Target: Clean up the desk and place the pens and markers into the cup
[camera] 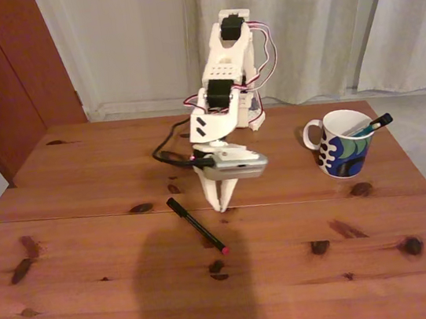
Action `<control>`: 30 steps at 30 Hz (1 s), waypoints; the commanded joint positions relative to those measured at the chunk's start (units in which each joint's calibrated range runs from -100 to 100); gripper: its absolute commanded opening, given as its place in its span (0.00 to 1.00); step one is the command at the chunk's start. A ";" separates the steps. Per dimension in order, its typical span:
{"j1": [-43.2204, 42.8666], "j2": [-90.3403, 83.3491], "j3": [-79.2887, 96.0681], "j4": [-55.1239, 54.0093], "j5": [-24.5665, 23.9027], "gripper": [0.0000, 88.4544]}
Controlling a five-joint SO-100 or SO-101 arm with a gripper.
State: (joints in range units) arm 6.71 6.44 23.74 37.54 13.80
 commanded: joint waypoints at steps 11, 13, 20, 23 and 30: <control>2.26 3.70 -9.94 -0.85 1.71 0.28; 2.66 5.19 -12.38 -0.76 1.81 0.28; 3.78 11.39 -19.68 5.60 4.75 0.28; 4.59 12.47 -24.55 14.38 6.21 0.28; 6.68 15.45 -36.09 33.73 10.56 0.28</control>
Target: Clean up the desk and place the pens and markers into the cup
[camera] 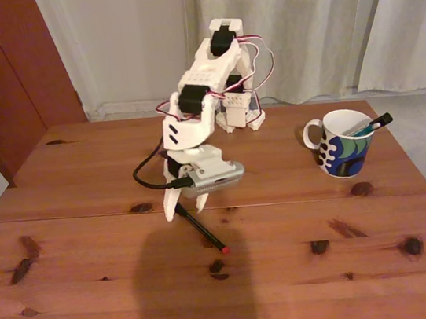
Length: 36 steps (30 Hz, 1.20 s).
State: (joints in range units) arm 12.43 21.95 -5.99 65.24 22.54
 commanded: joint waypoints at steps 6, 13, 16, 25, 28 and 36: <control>2.41 4.74 -11.15 8.86 2.81 0.28; 2.89 13.01 -17.73 8.69 2.50 0.28; 2.65 15.49 -20.34 8.69 2.34 0.28; 2.08 18.31 -22.24 8.69 0.61 0.28; 1.52 18.31 -21.97 8.86 0.61 0.28; 0.80 17.65 -18.36 9.21 0.61 0.28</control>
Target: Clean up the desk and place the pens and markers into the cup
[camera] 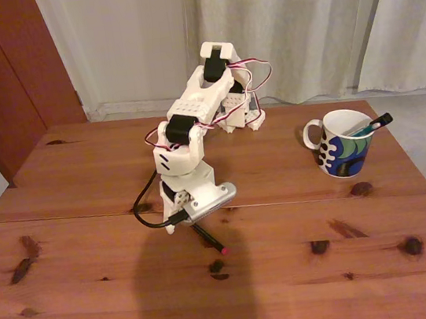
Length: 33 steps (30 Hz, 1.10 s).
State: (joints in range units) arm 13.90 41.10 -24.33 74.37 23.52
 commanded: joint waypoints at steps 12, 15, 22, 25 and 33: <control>-1.31 -1.18 0.17 0.17 -0.31 0.12; -1.31 -1.09 0.17 0.17 -0.31 0.09; -1.31 -0.93 0.17 0.08 0.00 0.01; -1.15 -1.51 0.26 -0.09 -0.21 0.01; -1.39 -5.89 0.17 -0.52 -5.39 0.01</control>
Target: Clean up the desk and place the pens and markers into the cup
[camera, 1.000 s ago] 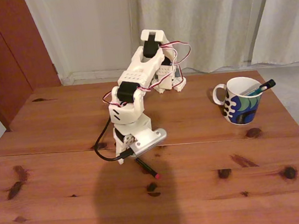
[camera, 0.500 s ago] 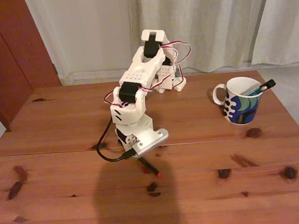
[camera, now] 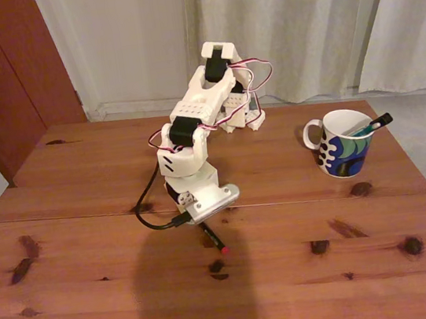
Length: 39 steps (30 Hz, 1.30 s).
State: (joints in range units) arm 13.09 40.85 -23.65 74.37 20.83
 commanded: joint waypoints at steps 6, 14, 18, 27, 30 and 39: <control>-2.03 -11.02 -0.15 -0.52 -7.68 0.01; -3.96 -24.67 17.79 -12.91 -10.88 0.01; -5.97 -34.85 32.31 -24.09 -12.45 0.01; -12.65 -57.52 59.54 -46.11 -19.05 0.01; -15.46 -64.06 66.75 -53.25 -21.77 0.01; -23.91 -80.19 82.71 -68.65 -24.44 0.01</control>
State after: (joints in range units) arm -8.18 -33.31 57.03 10.74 -3.30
